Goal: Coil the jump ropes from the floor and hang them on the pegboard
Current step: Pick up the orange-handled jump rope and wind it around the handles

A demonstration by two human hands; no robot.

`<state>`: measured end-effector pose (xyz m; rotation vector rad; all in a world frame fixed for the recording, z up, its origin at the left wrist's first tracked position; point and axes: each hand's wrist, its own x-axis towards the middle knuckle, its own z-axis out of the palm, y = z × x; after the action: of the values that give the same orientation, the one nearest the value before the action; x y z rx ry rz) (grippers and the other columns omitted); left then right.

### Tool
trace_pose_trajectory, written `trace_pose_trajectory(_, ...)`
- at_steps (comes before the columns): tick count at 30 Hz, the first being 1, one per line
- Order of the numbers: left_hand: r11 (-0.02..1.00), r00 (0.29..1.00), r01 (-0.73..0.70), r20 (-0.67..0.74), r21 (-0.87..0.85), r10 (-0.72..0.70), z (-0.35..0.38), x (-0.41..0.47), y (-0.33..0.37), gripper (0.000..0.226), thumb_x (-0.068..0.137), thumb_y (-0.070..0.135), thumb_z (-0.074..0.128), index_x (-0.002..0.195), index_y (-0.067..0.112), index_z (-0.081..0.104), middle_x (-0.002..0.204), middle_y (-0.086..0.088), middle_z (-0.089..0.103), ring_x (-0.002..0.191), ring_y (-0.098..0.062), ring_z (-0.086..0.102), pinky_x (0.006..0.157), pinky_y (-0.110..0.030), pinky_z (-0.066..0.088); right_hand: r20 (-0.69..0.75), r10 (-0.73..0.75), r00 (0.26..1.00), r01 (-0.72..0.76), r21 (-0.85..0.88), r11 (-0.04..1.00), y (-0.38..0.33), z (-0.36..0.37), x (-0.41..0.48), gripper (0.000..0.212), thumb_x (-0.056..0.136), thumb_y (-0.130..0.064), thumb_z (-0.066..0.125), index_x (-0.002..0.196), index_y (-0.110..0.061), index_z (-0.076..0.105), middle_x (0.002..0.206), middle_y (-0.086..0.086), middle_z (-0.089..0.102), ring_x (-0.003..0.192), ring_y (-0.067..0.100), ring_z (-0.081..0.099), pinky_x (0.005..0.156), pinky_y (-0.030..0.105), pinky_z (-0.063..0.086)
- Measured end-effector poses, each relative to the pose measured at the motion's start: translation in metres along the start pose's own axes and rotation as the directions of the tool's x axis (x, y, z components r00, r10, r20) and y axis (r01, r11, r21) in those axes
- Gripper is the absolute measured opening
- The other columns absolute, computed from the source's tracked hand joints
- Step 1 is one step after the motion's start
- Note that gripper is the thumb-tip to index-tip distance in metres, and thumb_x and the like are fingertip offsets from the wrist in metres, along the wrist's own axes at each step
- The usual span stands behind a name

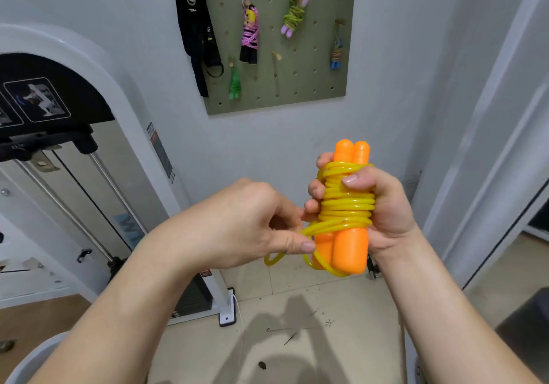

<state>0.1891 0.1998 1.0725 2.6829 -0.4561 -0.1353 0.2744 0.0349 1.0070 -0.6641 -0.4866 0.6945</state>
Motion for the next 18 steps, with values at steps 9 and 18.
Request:
trace_pose_trajectory(9, 0.759, 0.993, -0.119, -0.087, -0.64, 0.083, 0.016, 0.01, 0.011, 0.023, 0.084, 0.02, 0.063, 0.07, 0.003, 0.067, 0.066, -0.007, 0.069, 0.051, -0.014, 0.056, 0.051, -0.02, 0.048, 0.041, 0.0, 0.999, -0.006, 0.162, 0.987, -0.011, -0.009, -0.008, 0.038, 0.052, -0.018, 0.077, 0.088, -0.014, 0.066, 0.071, 0.011, 0.061, 0.062, 0.028, 0.063, 0.063, 0.037, 0.056)
trace_pose_trajectory(18, 0.398, 0.847, -0.298, -0.432, -0.868, -0.308, 0.067, 0.024, 0.03, 0.021, 0.074, 0.022, 0.062, 0.071, 0.002, 0.068, 0.065, -0.006, 0.068, 0.051, -0.013, 0.06, 0.049, -0.019, 0.052, -0.085, 0.035, 0.996, -0.012, 0.257, 0.966, 0.0, 0.002, -0.004, 0.029, 0.064, -0.026, 0.052, 0.091, -0.016, 0.055, 0.067, 0.007, 0.056, 0.048, 0.024, 0.057, 0.044, 0.03, 0.046)
